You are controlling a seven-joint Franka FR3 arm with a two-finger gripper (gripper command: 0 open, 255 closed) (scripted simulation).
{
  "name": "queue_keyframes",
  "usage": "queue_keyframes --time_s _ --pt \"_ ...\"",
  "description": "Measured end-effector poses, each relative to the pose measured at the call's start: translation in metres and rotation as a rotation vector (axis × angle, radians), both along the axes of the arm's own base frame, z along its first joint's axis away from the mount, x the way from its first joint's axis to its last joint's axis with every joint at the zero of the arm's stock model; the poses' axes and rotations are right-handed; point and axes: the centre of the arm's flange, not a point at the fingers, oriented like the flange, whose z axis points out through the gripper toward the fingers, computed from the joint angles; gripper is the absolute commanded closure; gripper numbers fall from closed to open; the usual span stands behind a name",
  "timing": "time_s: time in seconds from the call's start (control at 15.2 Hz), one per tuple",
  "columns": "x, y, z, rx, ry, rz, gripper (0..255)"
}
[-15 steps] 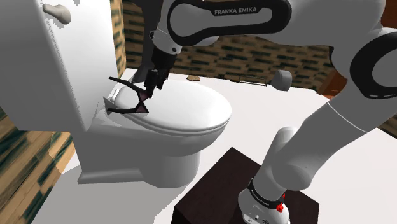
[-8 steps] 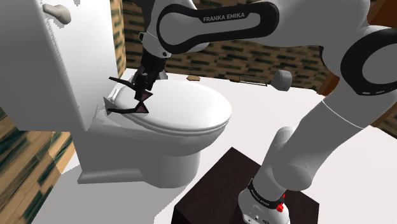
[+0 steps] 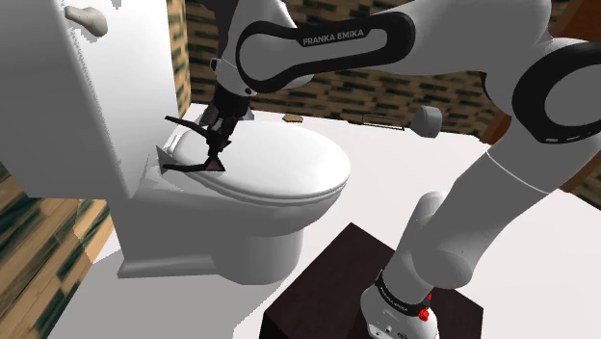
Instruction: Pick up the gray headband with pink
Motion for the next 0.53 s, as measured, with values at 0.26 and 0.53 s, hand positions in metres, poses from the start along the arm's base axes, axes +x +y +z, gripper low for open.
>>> queue_keyframes --time_s 0.26,0.53 --pt "0.0003 0.0000 0.0000 0.000 0.000 0.000 255" --pt "-0.0014 0.0000 0.0060 0.000 0.000 0.000 255"
